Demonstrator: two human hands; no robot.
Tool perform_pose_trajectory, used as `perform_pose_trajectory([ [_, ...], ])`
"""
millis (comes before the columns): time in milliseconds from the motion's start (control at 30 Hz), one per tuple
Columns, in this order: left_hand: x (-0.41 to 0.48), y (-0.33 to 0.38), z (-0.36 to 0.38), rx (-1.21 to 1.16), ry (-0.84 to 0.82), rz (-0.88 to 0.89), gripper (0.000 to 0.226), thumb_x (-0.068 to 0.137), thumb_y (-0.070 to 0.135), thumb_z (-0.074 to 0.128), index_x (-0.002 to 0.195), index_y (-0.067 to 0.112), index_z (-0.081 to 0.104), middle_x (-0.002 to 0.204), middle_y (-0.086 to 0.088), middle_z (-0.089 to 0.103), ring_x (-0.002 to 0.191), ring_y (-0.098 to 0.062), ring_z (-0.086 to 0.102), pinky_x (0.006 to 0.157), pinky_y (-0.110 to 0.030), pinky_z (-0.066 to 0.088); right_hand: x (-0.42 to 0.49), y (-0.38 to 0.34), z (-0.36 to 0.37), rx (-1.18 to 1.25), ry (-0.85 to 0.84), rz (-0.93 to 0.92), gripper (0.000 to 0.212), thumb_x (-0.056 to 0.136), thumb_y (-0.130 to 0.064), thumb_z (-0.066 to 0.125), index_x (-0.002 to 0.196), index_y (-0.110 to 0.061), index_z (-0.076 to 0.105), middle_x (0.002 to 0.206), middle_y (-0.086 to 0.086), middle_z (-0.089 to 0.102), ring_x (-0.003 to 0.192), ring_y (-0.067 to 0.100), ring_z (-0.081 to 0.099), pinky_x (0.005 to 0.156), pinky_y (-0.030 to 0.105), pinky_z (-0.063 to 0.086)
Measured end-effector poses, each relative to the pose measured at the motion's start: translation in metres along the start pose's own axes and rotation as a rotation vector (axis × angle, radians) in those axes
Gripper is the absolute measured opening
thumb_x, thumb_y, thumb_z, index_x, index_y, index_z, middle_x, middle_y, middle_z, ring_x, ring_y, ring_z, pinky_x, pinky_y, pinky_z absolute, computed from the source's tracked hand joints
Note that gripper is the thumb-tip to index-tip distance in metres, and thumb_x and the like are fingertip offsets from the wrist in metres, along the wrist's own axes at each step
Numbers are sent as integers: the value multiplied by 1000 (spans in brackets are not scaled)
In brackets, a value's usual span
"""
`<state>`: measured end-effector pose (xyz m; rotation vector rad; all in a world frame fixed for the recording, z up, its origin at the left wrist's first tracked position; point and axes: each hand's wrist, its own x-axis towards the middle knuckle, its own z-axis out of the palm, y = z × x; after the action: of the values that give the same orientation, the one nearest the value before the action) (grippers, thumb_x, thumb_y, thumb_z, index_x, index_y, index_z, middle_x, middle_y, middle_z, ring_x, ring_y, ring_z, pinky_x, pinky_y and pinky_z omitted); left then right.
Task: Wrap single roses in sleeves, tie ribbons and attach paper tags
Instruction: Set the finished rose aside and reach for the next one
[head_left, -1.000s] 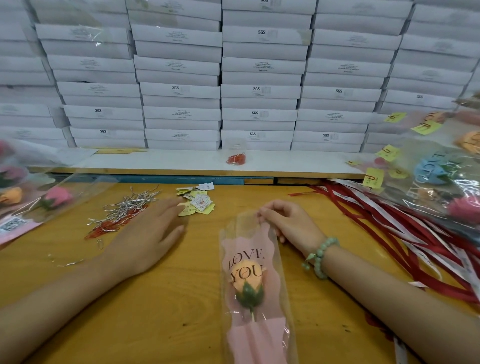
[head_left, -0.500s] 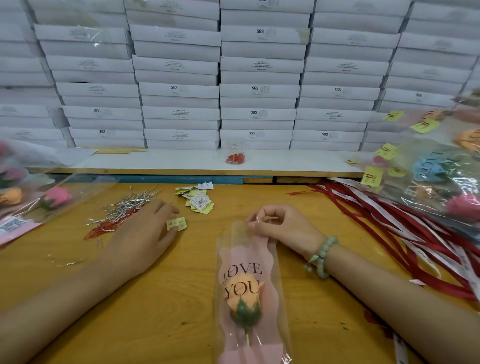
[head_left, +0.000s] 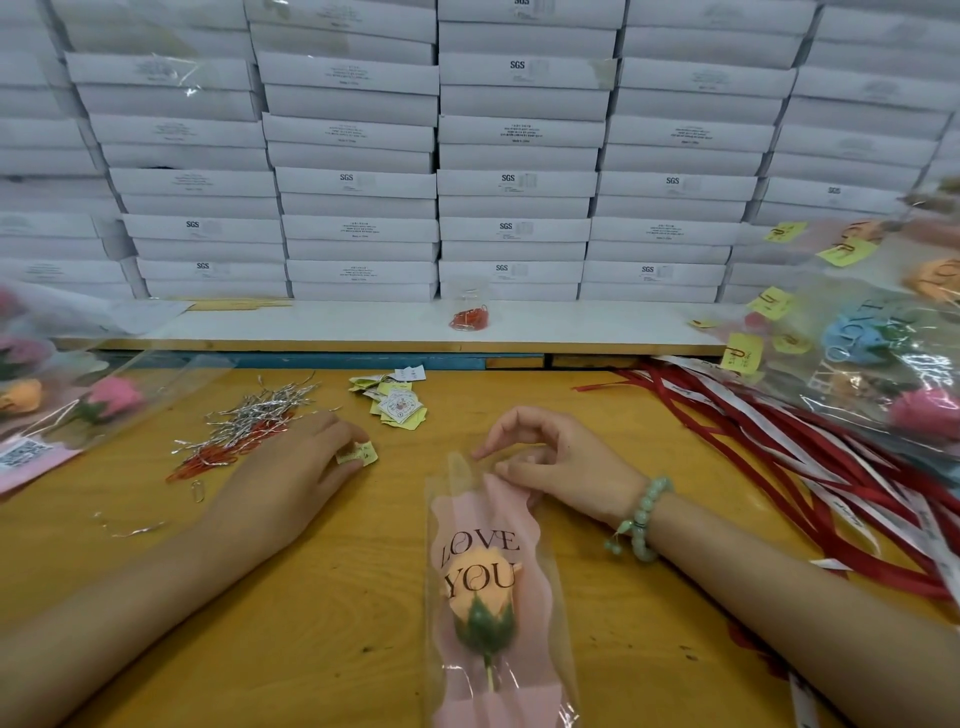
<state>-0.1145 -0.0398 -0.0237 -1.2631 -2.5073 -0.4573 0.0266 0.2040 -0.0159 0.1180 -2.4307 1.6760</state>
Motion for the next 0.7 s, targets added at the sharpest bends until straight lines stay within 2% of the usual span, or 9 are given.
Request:
perform_pose_trajectory([
  [100, -1, 8, -6, 272, -5, 74, 24, 100, 32, 46, 118, 26, 61, 106, 7, 58, 90, -17, 61, 69, -30, 49, 1, -1, 3, 3, 27, 27, 9, 93, -6, 56, 98, -6, 64, 104, 2, 71, 72, 6, 63, 53, 18, 50],
  [167, -3, 14, -7, 459, -79, 112, 26, 96, 20, 53, 122, 25, 55, 102, 3, 58, 82, -19, 62, 60, -29, 43, 1, -2, 5, 4, 44, 31, 13, 93, -17, 59, 98, -6, 66, 100, 3, 71, 75, 10, 63, 57, 18, 51],
  [233, -5, 16, -6, 537, -131, 122, 38, 90, 12, 56, 126, 23, 50, 100, 2, 58, 78, -18, 62, 57, -28, 39, 0, -3, 7, 9, 56, 34, 16, 91, -25, 63, 96, -10, 66, 89, -5, 71, 69, 6, 63, 55, 17, 50],
  [300, -5, 18, -9, 561, -91, 143, 42, 79, 9, 69, 118, 20, 58, 91, 2, 61, 69, -17, 63, 49, -27, 42, -1, -3, 8, -18, 62, 22, 17, 89, -30, 65, 96, -15, 65, 90, -12, 70, 70, 3, 65, 56, 18, 52],
  [367, -5, 17, -13, 496, 17, 186, 46, 56, 2, 86, 97, 16, 70, 75, 1, 64, 62, -19, 63, 40, -27, 46, -1, -3, 8, -58, 66, 2, 20, 86, -33, 68, 99, -19, 65, 102, -8, 70, 86, 7, 66, 60, 22, 55],
  [433, -6, 17, -14, 410, 80, 250, 43, 51, -2, 89, 88, 14, 72, 73, -1, 66, 68, -23, 62, 41, -29, 48, -1, -4, 8, -37, 56, -7, 20, 84, -30, 70, 100, -20, 64, 98, -6, 70, 84, 7, 64, 53, 18, 49],
  [500, -9, 19, -15, 313, 108, 281, 39, 58, -2, 87, 89, 16, 72, 80, 0, 67, 70, -23, 62, 43, -28, 48, -1, -4, 7, -7, 36, -14, 17, 84, -21, 72, 98, -19, 63, 88, -6, 69, 78, 9, 62, 55, 25, 51],
  [600, -12, 23, -16, 105, 135, 304, 15, 83, 11, 72, 95, 19, 71, 94, 4, 69, 71, -19, 67, 48, -29, 53, -2, -5, 8, -23, 18, -31, 13, 84, -10, 71, 91, -17, 62, 89, 1, 67, 81, 16, 60, 72, 50, 53],
  [700, -14, 29, -13, -112, 187, 304, 29, 97, 28, 46, 105, 15, 71, 107, 4, 70, 89, -16, 69, 68, -34, 58, -2, -7, 7, -55, -23, 0, 11, 86, -6, 67, 86, -17, 68, 98, 7, 70, 82, 15, 62, 75, 48, 54],
])
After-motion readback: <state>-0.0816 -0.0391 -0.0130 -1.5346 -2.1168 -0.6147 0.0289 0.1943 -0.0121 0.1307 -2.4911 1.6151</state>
